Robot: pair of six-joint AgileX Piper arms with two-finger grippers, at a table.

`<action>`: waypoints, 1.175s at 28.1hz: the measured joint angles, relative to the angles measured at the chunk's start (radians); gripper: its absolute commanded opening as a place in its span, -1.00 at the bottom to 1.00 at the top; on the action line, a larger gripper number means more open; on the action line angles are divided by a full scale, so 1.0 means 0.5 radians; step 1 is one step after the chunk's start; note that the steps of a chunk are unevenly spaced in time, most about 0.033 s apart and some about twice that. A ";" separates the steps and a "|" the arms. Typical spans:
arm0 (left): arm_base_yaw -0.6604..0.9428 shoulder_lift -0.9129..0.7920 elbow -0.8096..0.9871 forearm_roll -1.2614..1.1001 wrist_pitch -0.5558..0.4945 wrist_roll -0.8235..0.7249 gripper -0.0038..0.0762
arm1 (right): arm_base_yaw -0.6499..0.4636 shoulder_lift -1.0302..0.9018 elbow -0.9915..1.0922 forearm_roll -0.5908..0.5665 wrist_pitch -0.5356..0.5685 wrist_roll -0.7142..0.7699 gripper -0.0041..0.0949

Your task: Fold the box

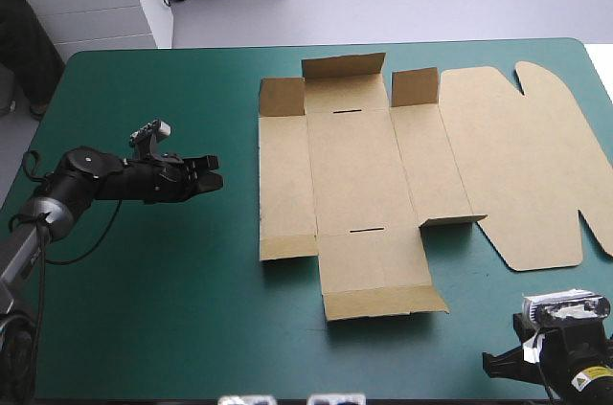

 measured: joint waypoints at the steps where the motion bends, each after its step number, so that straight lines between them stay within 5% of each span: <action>1: 0.022 0.050 0.000 -0.067 0.033 0.063 -0.92 | 0.000 0.000 0.000 -0.006 0.002 0.000 -0.96; 10: 0.036 0.209 -0.006 -0.149 0.074 0.181 -0.84 | 0.000 0.000 0.000 -0.014 -0.001 0.000 -0.96; 20: 0.037 0.290 -0.006 -0.151 0.076 0.184 0.11 | 0.000 0.000 0.000 -0.010 -0.016 0.000 -0.96; 33: 0.037 0.597 -0.018 -0.588 0.159 0.380 0.12 | 0.000 0.000 0.000 0.002 -0.063 0.000 -0.96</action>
